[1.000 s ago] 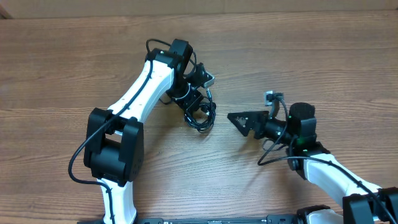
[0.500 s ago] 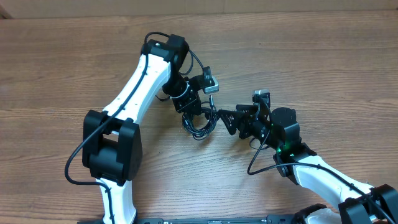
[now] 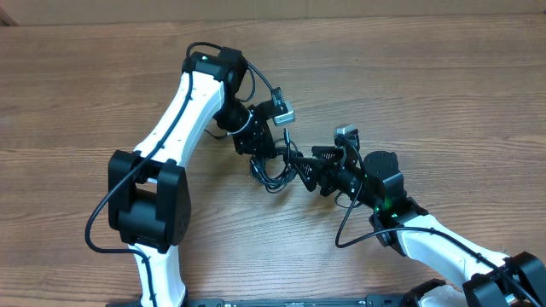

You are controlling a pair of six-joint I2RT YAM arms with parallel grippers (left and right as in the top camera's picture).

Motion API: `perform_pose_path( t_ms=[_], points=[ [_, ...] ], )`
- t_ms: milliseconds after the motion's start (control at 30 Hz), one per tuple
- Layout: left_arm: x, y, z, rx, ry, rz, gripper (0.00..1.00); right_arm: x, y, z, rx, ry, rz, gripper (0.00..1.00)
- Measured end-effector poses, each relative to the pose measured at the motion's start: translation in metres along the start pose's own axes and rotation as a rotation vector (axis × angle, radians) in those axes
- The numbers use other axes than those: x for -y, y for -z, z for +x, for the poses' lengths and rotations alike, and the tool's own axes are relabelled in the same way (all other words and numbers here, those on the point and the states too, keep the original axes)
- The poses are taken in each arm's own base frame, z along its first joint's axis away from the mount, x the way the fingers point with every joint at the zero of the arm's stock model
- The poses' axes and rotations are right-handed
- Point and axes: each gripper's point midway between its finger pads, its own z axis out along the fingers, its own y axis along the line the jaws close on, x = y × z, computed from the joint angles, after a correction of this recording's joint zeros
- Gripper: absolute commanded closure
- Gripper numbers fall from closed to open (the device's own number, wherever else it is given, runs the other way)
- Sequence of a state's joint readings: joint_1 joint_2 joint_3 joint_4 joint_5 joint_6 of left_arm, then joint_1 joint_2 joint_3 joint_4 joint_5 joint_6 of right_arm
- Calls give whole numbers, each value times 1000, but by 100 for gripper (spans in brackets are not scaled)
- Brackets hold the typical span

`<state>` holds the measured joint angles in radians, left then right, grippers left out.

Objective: Untangle cables

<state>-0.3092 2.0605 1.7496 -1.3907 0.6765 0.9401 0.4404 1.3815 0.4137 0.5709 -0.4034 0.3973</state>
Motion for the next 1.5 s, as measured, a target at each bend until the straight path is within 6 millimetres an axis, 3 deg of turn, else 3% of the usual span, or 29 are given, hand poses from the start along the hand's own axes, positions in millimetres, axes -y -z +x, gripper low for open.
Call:
perform_pose_path(
  t_ms=[67, 167, 300, 500, 733, 900, 967, 1033, 1067, 1133, 1200, 1233, 1267, 1433, 1467, 1500],
  points=[
    [5, -3, -2, -5, -12, 14, 96, -2, 0, -3, 11, 11, -6, 40],
    [10, -7, -6, -8, -33, 25, 96, -11, 0, -10, 38, 39, -48, 68],
    [13, -10, -9, -12, -51, 28, 96, -22, 1, -17, 58, 60, -101, 96],
    [1, -10, -15, 9, -45, -19, 96, -14, -1, -12, 23, 29, -66, 96],
    [-19, 3, -20, 88, 85, -60, 96, 0, 2, -23, 46, 1, -24, 96],
    [-51, 36, -8, 201, 254, -101, 96, 37, 13, -27, 53, -146, 69, 96],
    [-55, 48, -8, 264, 290, -77, 96, 39, 15, -26, 50, -198, 66, 96],
    [-55, 56, -13, 325, 304, -47, 96, 41, 15, -24, 39, -238, 70, 92],
    [-55, 58, -16, 347, 302, -37, 96, 42, 15, -22, 32, -257, 75, 82],
    [-58, 63, -21, 390, 283, -33, 96, 48, 16, -17, 18, -294, 99, 53],
    [-67, 74, -21, 432, 282, -51, 96, 54, 19, -14, 13, -315, 119, 13],
    [-70, 78, -20, 446, 288, -57, 96, 55, 19, -13, 12, -319, 119, 5],
    [-73, 81, -19, 459, 297, -63, 96, 53, 19, -13, 12, -320, 111, 0],
    [-83, 90, -20, 496, 351, -77, 96, 29, 16, -22, 24, -279, 0, 0],
    [-83, 90, -23, 499, 360, -74, 96, 22, 14, -23, 24, -267, -24, 4],
    [-82, 89, -25, 501, 375, -68, 96, 16, 13, -24, 24, -253, -47, 17]
  ],
)
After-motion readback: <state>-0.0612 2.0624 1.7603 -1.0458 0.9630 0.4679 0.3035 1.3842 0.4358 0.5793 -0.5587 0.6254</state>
